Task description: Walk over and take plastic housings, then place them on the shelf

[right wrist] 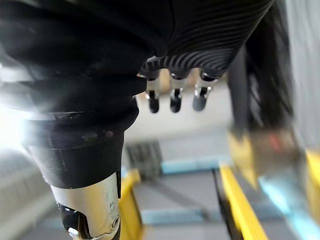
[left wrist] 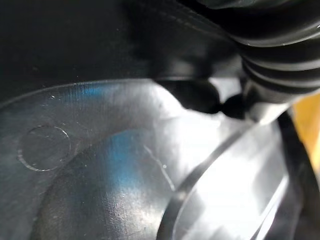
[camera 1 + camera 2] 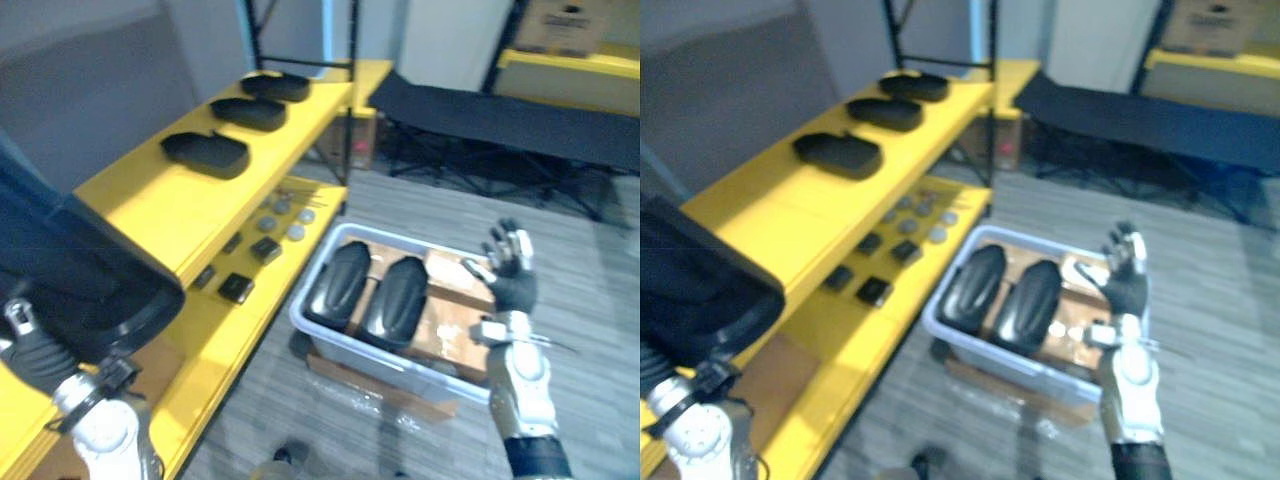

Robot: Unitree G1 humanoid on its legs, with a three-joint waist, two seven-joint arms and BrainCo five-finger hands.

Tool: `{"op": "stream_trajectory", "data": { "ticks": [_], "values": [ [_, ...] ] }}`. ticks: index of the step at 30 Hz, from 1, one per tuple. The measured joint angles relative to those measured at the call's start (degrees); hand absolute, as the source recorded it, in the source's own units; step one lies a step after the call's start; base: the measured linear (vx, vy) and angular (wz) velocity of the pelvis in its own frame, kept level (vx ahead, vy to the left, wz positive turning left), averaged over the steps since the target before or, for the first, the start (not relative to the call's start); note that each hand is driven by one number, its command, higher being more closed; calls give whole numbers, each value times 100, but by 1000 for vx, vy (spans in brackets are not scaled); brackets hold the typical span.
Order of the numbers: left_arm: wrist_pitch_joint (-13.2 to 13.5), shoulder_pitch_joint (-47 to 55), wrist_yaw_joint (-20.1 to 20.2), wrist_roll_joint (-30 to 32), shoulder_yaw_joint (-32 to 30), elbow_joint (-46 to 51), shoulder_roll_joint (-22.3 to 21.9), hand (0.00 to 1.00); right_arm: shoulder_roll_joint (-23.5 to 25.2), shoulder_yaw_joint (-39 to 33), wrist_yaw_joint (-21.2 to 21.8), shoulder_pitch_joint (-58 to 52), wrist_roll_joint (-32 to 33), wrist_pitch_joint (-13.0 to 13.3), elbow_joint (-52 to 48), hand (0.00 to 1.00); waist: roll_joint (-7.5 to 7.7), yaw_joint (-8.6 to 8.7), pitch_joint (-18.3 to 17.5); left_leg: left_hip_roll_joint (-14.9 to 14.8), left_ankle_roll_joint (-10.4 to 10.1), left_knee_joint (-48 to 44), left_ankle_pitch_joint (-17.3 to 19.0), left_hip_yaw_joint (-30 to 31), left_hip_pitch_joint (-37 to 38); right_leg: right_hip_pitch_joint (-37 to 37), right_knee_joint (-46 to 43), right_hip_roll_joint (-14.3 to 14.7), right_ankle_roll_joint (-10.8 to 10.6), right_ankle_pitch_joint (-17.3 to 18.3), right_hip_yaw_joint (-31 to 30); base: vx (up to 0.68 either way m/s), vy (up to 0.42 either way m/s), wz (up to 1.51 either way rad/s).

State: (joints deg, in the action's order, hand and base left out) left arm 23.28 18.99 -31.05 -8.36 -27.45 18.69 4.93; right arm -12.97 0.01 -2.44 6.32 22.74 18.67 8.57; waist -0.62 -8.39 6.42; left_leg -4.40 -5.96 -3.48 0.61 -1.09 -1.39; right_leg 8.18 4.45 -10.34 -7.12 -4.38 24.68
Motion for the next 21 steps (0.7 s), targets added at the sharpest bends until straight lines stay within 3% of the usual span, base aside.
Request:
{"op": "stream_trajectory", "data": {
  "ticks": [4, 6, 10, 12, 15, 19, 21],
  "values": [
    [4, 409, 55, -15, -372, 108, -361, 100, 281, 807, -136, 387, -138, -147, 229, 0, 37, -407, -3, 174, 39, -45, -37, 457, -191, 81, -131, -102, -47, 139, 442, 33, 14, 62],
    [5, 494, 117, -41, -421, 126, -412, 100, 387, 1035, -179, 472, -289, -170, 291, 0, 65, -513, 13, 249, 60, -108, -22, 628, -228, 142, -260, -163, -59, 243, 631, 43, 33, 68],
    [34, 559, 513, -288, -542, 284, -546, 100, 472, 1255, -379, 647, -539, -362, 315, 0, 178, -586, 117, 414, 124, -546, 147, 1010, -541, 67, -804, -332, -14, 597, 837, 15, 54, 46],
    [50, 434, 636, -438, -528, 388, -547, 100, 413, 1220, -494, 721, -555, -375, 314, 0, 144, -588, 394, 456, 135, -1354, 513, 1164, -908, -52, -1421, -415, 23, 947, 826, -38, 125, 31],
    [52, 182, 781, -604, -472, 387, -542, 100, 379, 1095, -501, 759, -571, -374, 314, 0, 164, -597, 767, 486, 164, -1883, 732, 1214, -1086, -194, -2031, -547, 9, 1271, 769, -80, 95, 12],
    [53, 41, 734, -750, -272, 379, -533, 100, 360, 1005, -214, 918, -675, -317, 314, 0, 170, -608, 960, 458, 188, -1903, 741, 1170, -1243, -431, -2143, -553, -10, 1334, 598, -89, 17, -7],
    [54, -71, 608, -741, -273, 333, -516, 100, 358, 1056, 62, 1232, -682, -234, 314, 0, 100, -624, 1082, 405, 164, -1884, 725, 1147, -1283, -517, -2122, -494, -16, 1338, 517, -64, -30, -11]
  ]
}}
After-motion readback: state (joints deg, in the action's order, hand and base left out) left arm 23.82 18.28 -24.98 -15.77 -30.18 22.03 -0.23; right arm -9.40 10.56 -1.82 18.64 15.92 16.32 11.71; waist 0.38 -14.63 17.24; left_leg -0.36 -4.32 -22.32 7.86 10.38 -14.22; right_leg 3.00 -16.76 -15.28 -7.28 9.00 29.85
